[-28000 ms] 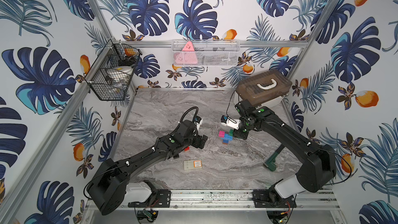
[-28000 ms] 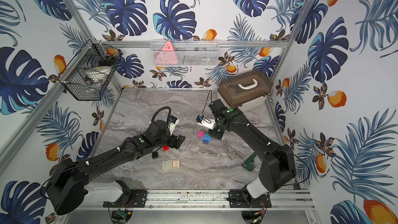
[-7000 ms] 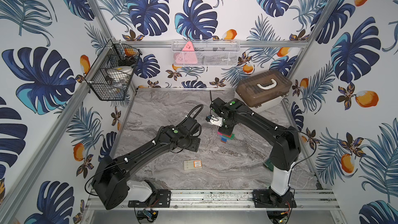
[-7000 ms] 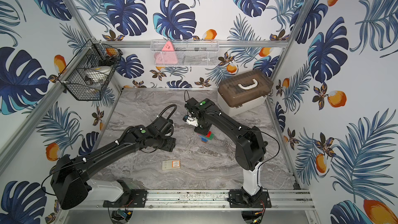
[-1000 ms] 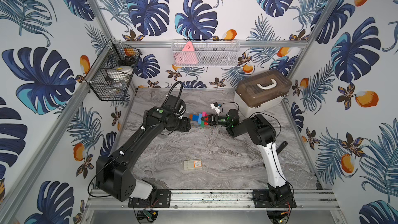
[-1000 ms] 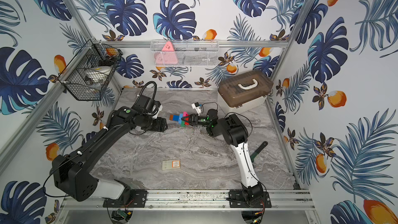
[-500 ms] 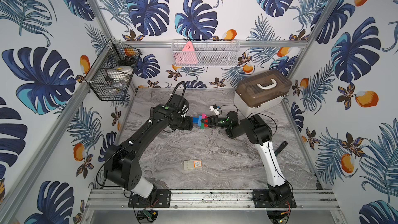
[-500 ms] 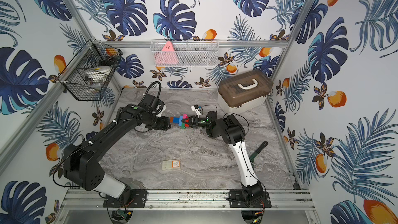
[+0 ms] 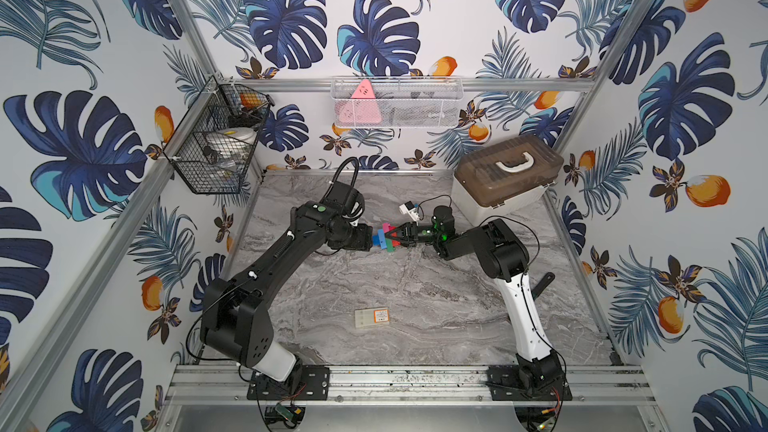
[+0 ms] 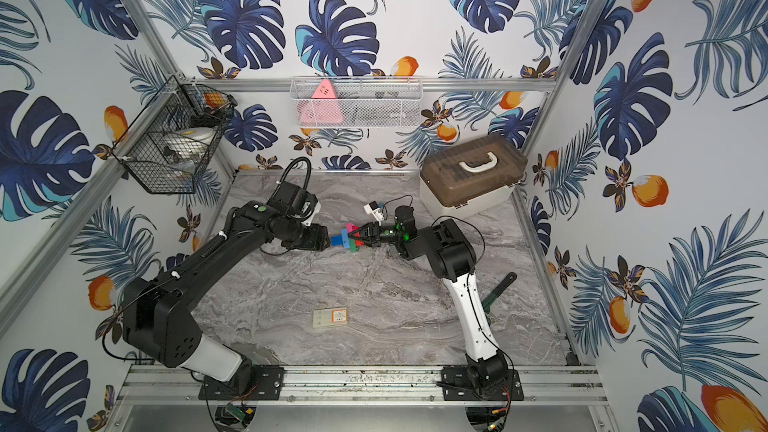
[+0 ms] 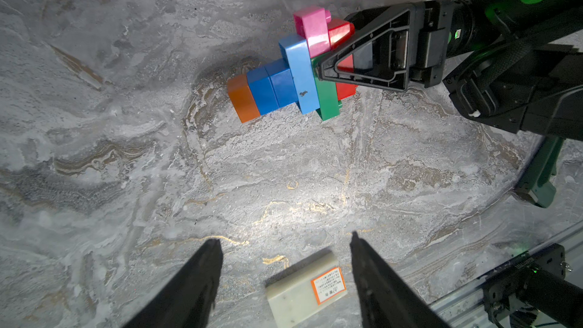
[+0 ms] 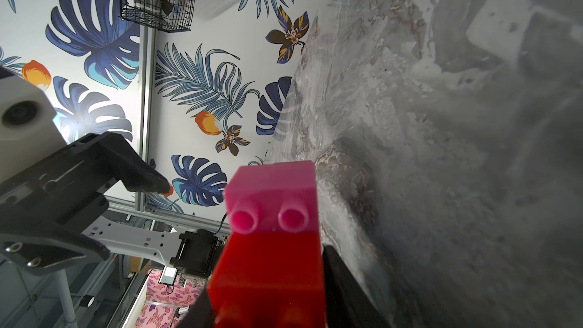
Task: Assemble a spoon with lego
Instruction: Place the lego brick at the center of the board.
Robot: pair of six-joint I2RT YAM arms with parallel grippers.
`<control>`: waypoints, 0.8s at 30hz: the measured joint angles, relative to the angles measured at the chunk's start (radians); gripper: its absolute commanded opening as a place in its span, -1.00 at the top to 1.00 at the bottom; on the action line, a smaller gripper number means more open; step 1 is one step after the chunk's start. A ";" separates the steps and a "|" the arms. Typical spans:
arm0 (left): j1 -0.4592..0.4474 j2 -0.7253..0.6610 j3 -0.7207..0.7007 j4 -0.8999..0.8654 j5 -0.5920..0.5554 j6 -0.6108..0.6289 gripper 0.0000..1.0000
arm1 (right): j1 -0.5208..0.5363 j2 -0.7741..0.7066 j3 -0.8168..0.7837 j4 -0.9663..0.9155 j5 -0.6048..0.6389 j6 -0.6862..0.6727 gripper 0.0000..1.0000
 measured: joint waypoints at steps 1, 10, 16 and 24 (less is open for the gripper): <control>0.000 0.000 0.000 -0.001 0.000 0.000 -0.41 | 0.000 -0.002 0.005 -0.021 -0.003 -0.009 0.11; 0.000 0.004 -0.006 0.002 0.000 0.000 -0.41 | 0.004 -0.031 0.089 -0.418 -0.018 -0.223 -0.06; 0.000 0.012 -0.010 0.013 0.002 0.000 -0.41 | 0.005 -0.050 0.146 -0.644 -0.017 -0.348 -0.43; 0.013 0.089 -0.039 0.116 0.052 0.021 -0.41 | 0.002 -0.061 0.289 -0.975 0.092 -0.488 -1.00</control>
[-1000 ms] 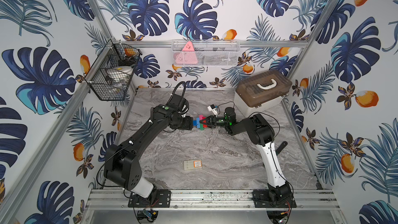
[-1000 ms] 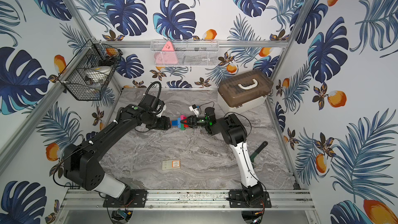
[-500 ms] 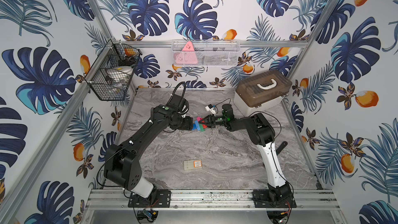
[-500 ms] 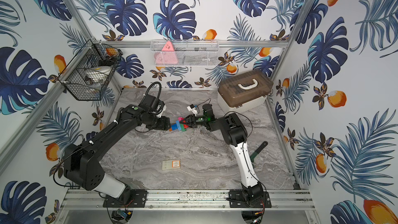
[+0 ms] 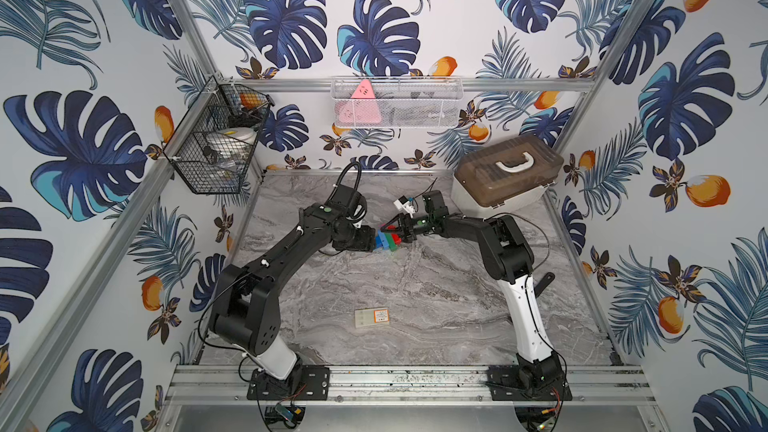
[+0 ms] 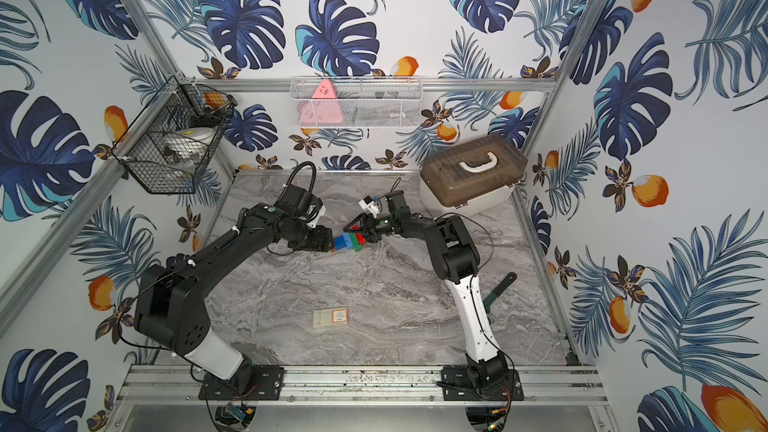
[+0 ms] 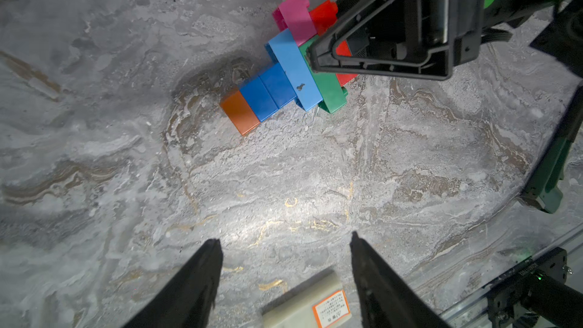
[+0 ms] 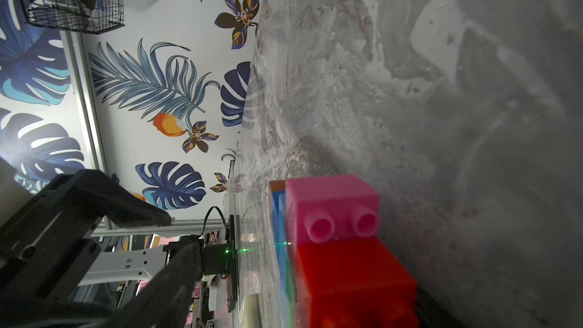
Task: Assemble a spoon with lego
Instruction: Place the lego brick at the center of the board, then adjust the lego brick at the center of the board.
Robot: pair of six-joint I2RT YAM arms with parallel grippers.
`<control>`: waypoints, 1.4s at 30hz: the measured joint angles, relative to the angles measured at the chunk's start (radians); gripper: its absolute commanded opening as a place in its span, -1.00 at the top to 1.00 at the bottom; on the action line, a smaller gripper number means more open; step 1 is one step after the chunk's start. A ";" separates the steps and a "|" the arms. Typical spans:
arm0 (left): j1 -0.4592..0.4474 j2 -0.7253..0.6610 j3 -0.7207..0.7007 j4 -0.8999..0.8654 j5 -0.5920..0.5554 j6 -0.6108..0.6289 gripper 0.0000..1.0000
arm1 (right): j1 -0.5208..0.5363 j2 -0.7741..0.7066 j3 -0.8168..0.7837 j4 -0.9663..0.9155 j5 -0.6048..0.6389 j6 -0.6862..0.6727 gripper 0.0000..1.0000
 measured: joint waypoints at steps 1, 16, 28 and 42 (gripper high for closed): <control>0.002 0.013 -0.003 0.020 0.005 0.005 -0.41 | -0.001 0.001 0.025 -0.041 0.028 -0.027 -1.00; 0.113 0.157 -0.001 0.313 0.161 0.007 -0.41 | -0.019 -0.095 0.100 -0.321 0.464 -0.254 -1.00; 0.115 0.311 0.019 0.526 0.282 -0.059 -0.41 | -0.049 -0.135 0.175 -0.582 0.774 -0.306 -1.00; 0.046 0.457 0.072 0.683 0.362 -0.132 -0.40 | -0.054 -0.404 0.066 -0.613 0.815 -0.294 -1.00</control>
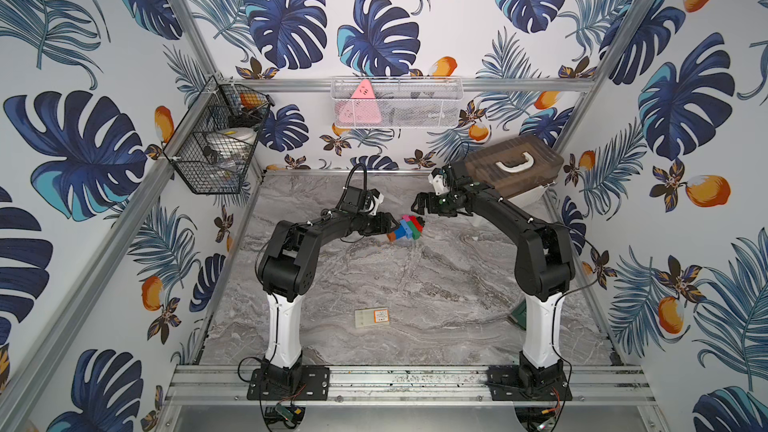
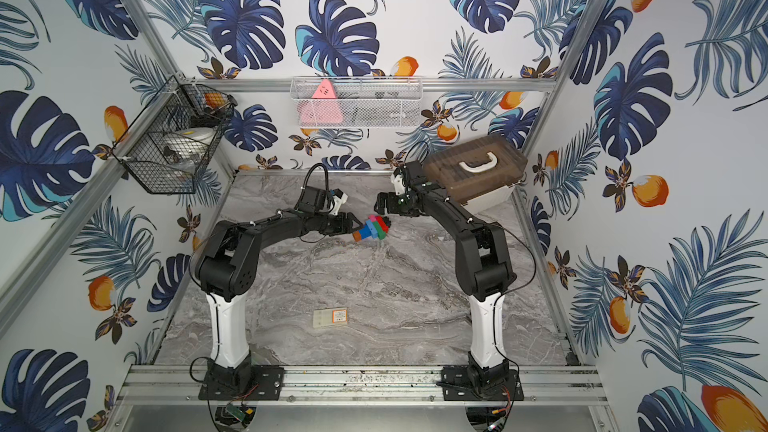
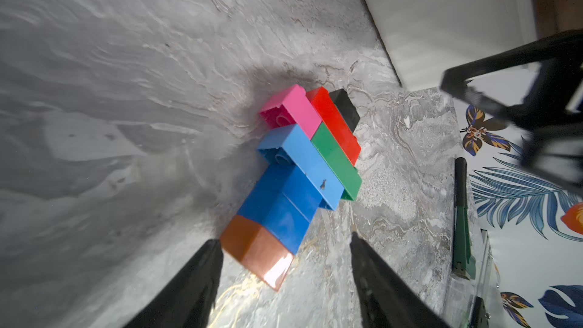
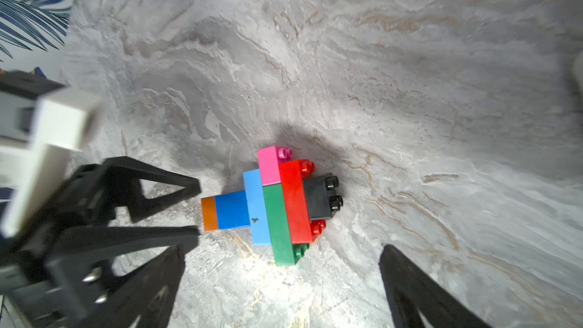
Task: Assemble a spoon with lego
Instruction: Adjust the lego brick at the center of the board, then reset both arms
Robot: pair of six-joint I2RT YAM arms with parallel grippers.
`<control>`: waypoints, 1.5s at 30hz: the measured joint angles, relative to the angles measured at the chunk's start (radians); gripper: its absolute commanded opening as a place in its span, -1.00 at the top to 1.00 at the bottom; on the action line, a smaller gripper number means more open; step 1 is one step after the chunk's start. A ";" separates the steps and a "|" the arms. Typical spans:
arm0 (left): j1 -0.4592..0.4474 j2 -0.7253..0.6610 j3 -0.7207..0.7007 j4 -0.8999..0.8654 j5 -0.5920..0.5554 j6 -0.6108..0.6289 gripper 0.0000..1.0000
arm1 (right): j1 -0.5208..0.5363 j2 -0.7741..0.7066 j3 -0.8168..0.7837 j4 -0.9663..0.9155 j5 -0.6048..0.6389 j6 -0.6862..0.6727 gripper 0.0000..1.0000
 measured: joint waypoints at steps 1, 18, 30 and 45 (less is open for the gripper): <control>-0.010 0.007 0.001 0.010 0.000 -0.002 -0.40 | -0.001 -0.021 -0.005 -0.002 0.006 0.000 -1.00; -0.108 -0.085 -0.144 0.117 -0.002 -0.071 -0.76 | -0.178 -0.439 -0.328 0.061 0.057 0.007 -1.00; 0.121 -0.629 -0.614 0.369 -0.405 0.039 -0.98 | -0.237 -0.811 -0.980 0.455 0.449 -0.041 -1.00; 0.139 -0.609 -1.056 0.895 -0.914 0.349 -0.98 | -0.248 -0.620 -1.418 1.282 0.673 -0.143 -1.00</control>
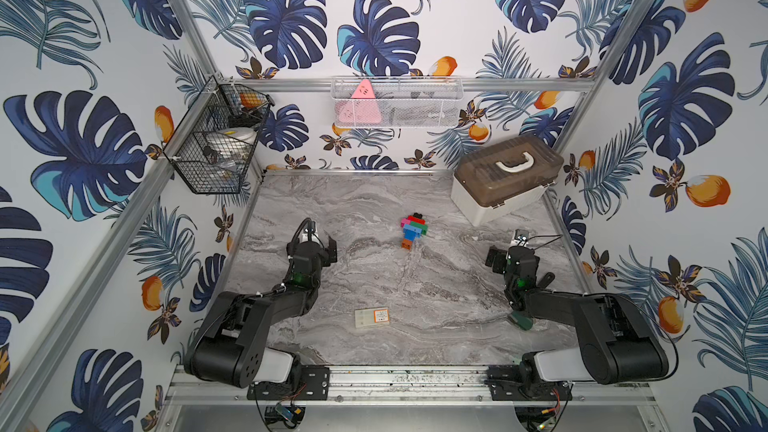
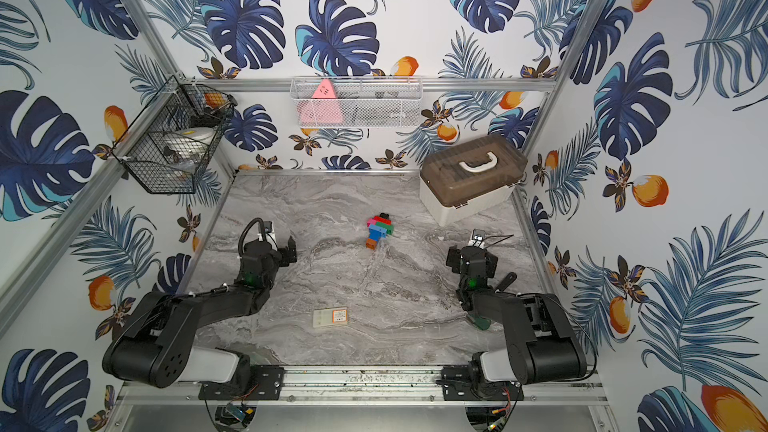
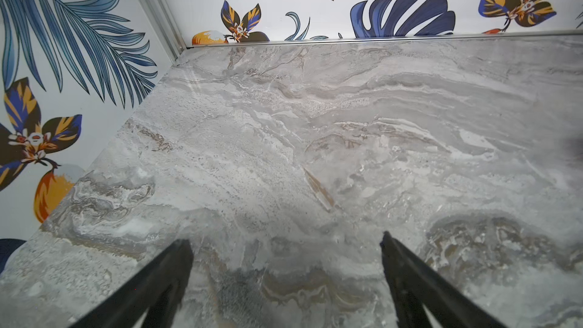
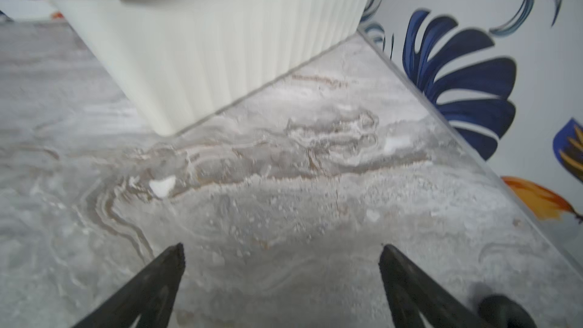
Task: Assemble a spoon with lego
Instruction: Reset both arms
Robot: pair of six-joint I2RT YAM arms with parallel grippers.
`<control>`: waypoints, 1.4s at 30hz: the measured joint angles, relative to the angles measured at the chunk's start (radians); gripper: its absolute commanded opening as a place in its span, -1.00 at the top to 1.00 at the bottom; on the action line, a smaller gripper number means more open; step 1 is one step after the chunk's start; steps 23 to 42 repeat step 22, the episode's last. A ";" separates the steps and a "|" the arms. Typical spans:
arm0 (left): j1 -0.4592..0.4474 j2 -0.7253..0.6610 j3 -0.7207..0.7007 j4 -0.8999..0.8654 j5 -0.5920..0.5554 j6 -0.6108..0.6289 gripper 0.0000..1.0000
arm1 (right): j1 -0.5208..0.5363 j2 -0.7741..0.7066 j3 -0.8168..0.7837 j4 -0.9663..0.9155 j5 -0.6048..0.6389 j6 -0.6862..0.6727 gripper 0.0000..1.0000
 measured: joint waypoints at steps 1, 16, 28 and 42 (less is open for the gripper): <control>0.000 0.080 -0.032 0.080 0.011 0.019 -0.98 | 0.000 0.024 -0.015 0.069 -0.008 0.000 -1.00; 0.000 0.179 0.017 0.207 -0.031 0.042 -0.98 | 0.026 0.235 0.092 0.195 -0.048 -0.049 -1.00; 0.010 0.178 0.022 0.200 0.023 0.046 -0.98 | 0.025 0.235 0.092 0.194 -0.047 -0.049 -1.00; 0.010 0.178 0.022 0.200 0.023 0.046 -0.98 | 0.025 0.235 0.092 0.194 -0.047 -0.049 -1.00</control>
